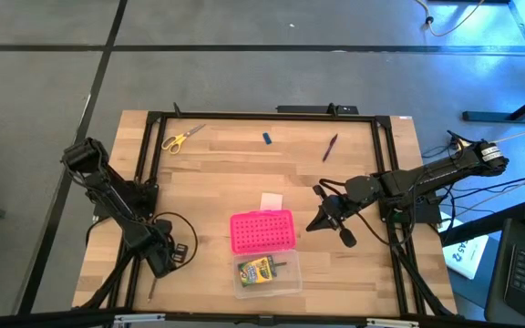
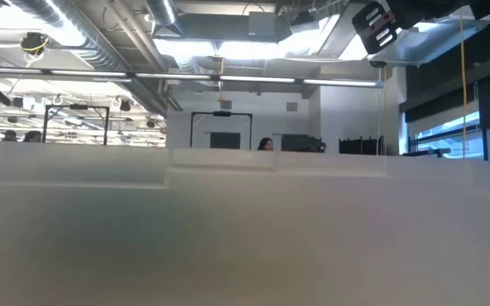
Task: Pack school essentials
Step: Put the pink pencil into the pink supply box
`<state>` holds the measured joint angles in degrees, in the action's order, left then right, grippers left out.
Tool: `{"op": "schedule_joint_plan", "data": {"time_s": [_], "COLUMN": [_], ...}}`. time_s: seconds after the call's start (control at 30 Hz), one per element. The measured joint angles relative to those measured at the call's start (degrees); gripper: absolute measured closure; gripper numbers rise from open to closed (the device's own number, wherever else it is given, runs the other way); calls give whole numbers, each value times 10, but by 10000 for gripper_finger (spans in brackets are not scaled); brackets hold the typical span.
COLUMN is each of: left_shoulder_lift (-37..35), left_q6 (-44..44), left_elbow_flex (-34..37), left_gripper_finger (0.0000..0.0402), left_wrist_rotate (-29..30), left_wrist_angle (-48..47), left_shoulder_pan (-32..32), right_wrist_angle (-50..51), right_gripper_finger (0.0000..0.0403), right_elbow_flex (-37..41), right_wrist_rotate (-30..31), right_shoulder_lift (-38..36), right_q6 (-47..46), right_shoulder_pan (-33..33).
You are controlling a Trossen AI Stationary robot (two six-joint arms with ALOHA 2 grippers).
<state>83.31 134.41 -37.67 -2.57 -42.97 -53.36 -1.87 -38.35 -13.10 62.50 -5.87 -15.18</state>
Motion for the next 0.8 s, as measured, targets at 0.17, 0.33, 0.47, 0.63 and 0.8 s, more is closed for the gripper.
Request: {"op": "schedule_joint_plan", "data": {"time_s": [0.17,0.33,0.47,0.63,0.8], "left_shoulder_lift": [0,2,3,2,2], "left_q6": [0,-16,-33,-47,-100], "left_elbow_flex": [0,-12,-35,-66,-98], "left_gripper_finger": [376,376,376,375,375], "left_wrist_rotate": [5,12,29,70,109], "left_wrist_angle": [2,0,3,-2,-5], "left_shoulder_pan": [0,0,1,1,14], "right_wrist_angle": [0,0,1,1,1], "right_gripper_finger": [397,397,397,397,397], "right_elbow_flex": [0,0,0,0,0], "right_wrist_rotate": [-5,-20,-20,-21,-21], "right_shoulder_lift": [0,0,-4,-23,-47], "right_q6": [-2,-16,-21,-30,-29], "right_shoulder_pan": [0,0,0,0,0]}}
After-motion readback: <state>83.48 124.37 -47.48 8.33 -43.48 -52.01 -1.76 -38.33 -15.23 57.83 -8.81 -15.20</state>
